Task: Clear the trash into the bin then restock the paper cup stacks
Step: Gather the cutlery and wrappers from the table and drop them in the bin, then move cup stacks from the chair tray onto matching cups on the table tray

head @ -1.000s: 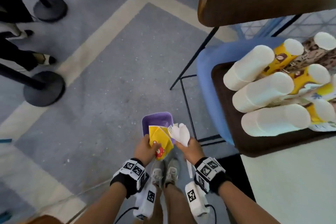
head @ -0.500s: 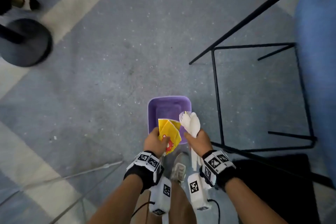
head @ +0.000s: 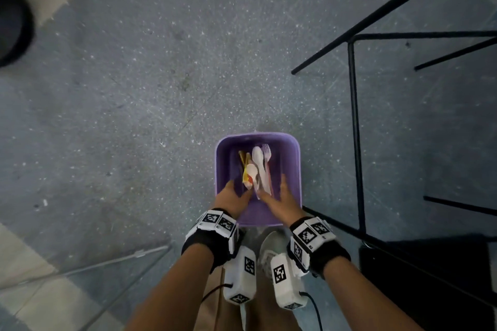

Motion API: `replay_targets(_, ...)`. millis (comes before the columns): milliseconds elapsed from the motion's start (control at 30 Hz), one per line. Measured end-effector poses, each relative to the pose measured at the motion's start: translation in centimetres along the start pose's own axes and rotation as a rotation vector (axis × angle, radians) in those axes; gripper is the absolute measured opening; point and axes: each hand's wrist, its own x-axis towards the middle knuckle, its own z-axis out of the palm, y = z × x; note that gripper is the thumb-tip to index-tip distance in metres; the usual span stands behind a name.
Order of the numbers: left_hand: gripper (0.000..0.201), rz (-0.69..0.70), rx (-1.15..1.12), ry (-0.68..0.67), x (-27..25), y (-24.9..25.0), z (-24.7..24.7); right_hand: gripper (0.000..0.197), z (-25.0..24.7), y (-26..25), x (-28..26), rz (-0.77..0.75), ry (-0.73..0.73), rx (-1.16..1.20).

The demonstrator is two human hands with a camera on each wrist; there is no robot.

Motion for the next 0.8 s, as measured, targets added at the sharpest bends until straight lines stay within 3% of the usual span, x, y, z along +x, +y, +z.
replay_targets(100, 0.048, 0.01, 0.069, -0.044, -0.2, -0.9, 0.3, 0.08, 0.1, 0.4, -0.3, 0.021, -0.034, -0.054)
replay_targets(233, 0.037, 0.076, 0.131, -0.004, -2.3, 0.1, -0.6, 0.068, -0.8, -1.3, -2.9, 0.001, -0.055, -0.094)
replay_targets(367, 0.043, 0.182, 0.267, 0.02, -7.3, 3.3, -3.1, 0.059, -2.3, -3.9, -7.9, -0.015, -0.063, -0.193)
replay_targets(533, 0.039, 0.289, 0.51, -0.083, -18.4, 8.3, -7.4, 0.046, -4.9, -7.6, -20.2, -0.1, -0.096, -0.295)
replay_targets(633, 0.07, 0.371, 0.627, -0.155, -25.7, 11.1, -9.7, 0.056, -7.3, -9.8, -29.0, -0.189, -0.093, -0.326)
replay_targets(700, 0.063, 0.441, 0.791, -0.168, -30.1, 12.5, -10.6, 0.074, -8.8, -10.5, -34.1, -0.226, -0.071, -0.315)
replay_targets(800, 0.035, 0.624, 1.048, -0.075, -36.1, 14.6, -11.3, 0.044, -12.1, -10.3, -41.4, -0.277, 0.049, -0.316)
